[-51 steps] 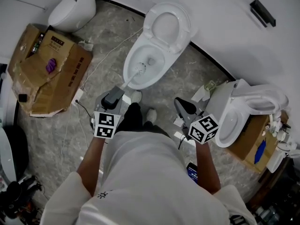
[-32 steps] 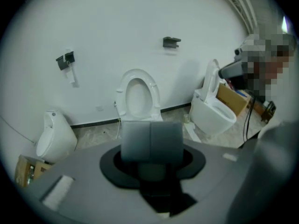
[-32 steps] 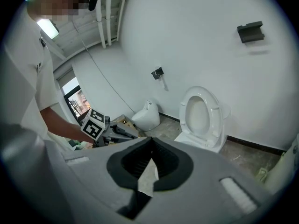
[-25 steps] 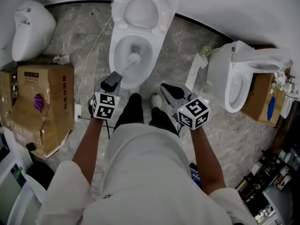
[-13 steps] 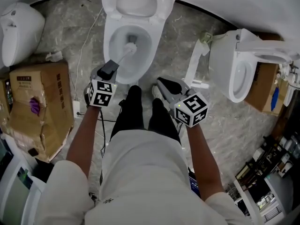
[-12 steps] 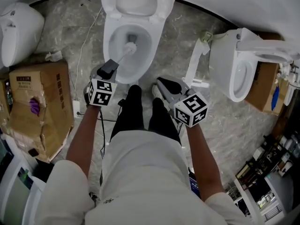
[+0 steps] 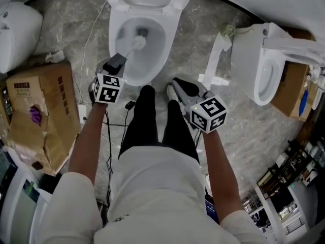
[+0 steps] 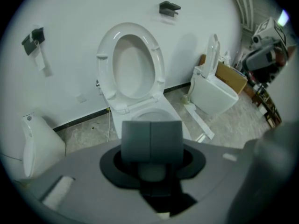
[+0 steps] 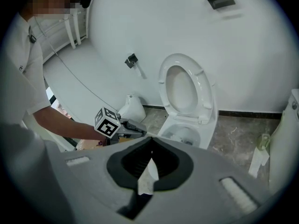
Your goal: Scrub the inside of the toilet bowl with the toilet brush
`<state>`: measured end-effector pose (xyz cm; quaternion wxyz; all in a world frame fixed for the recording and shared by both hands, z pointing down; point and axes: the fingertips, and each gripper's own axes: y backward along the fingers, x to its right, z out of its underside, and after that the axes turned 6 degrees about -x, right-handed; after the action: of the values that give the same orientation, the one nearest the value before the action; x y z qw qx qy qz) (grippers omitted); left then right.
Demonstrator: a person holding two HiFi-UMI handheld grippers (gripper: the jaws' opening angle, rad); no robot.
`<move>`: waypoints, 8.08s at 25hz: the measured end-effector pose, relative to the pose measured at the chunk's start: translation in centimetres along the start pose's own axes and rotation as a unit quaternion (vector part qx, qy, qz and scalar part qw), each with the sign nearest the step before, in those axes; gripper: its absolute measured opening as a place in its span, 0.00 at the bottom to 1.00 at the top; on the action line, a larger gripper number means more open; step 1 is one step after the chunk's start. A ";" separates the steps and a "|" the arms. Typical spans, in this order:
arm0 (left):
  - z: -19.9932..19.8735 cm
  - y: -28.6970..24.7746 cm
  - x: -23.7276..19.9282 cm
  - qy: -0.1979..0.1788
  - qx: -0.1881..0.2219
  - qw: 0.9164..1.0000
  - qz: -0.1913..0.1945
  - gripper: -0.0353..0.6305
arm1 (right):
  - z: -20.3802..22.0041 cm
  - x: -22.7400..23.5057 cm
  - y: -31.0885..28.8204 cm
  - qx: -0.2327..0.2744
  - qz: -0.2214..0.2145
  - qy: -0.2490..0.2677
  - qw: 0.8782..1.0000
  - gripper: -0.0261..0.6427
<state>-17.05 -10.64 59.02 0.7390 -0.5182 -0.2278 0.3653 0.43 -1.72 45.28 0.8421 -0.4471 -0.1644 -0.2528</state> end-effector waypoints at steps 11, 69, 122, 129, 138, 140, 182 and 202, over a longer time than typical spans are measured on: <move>-0.6 -5.5 -3.0 -0.004 -0.014 1.000 -0.015 0.29 | 1.4 2.1 -3.0 -0.004 0.003 -0.024 1.000 0.04; -4.1 -7.3 -11.2 -0.044 -0.055 0.993 -0.099 0.29 | 3.4 5.0 -1.0 -0.018 0.009 -0.029 0.999 0.04; 12.6 -2.8 1.1 0.069 -0.099 0.990 -0.075 0.29 | 7.7 4.1 3.9 -0.052 -0.026 0.071 0.996 0.04; 14.4 -2.5 3.9 0.056 -0.112 0.990 -0.066 0.29 | 8.5 4.0 4.8 -0.052 -0.026 0.078 0.995 0.04; 15.8 -2.0 7.1 0.058 -0.120 0.990 -0.052 0.29 | 8.8 4.5 6.2 -0.049 -0.019 0.084 0.995 0.04; 16.1 -2.0 7.9 0.054 -0.124 0.990 -0.046 0.29 | 8.9 4.6 6.5 -0.048 -0.017 0.084 0.995 0.04; 2.5 -7.6 14.1 -0.030 -0.084 0.996 0.018 0.29 | 8.8 8.5 7.4 -0.033 0.007 0.020 0.999 0.04; -4.8 -11.9 10.1 -0.051 -0.061 0.996 0.032 0.29 | 6.6 9.4 4.6 -0.032 0.024 -0.010 0.999 0.04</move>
<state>-3.64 -8.05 67.91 0.6813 -0.5498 -0.2705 0.4004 10.44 3.28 50.55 0.8316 -0.4799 -0.1543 -0.2331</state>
